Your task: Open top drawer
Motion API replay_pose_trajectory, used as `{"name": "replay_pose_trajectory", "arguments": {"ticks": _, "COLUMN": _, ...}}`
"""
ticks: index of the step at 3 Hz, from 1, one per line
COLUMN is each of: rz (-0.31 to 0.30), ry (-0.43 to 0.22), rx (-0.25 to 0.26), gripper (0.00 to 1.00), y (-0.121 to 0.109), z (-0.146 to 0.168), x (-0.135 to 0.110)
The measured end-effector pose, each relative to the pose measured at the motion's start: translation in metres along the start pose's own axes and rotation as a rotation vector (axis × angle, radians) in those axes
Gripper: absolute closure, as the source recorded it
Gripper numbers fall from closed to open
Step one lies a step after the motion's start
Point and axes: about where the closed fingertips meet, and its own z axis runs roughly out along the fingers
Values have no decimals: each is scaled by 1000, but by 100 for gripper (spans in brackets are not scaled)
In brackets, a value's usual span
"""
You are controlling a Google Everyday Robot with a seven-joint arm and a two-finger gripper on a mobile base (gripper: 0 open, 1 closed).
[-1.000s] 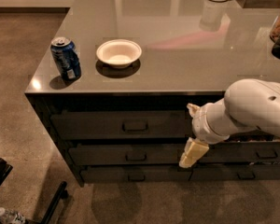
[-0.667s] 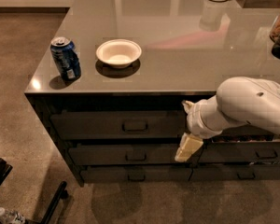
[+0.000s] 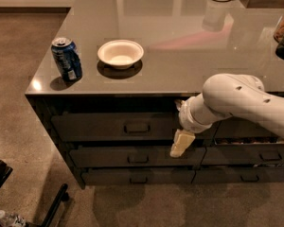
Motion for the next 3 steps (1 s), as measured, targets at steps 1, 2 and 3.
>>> {"name": "replay_pose_trajectory", "arguments": {"ticks": 1, "rz": -9, "ry": 1, "rx": -14, "gripper": 0, "y": -6, "z": 21, "x": 1}}
{"name": "replay_pose_trajectory", "arguments": {"ticks": 2, "rz": -11, "ry": -3, "rx": -27, "gripper": 0, "y": -8, "z": 39, "x": 4}}
{"name": "replay_pose_trajectory", "arguments": {"ticks": 3, "rz": -10, "ry": -10, "rx": -64, "gripper": 0, "y": -11, "z": 71, "x": 7}}
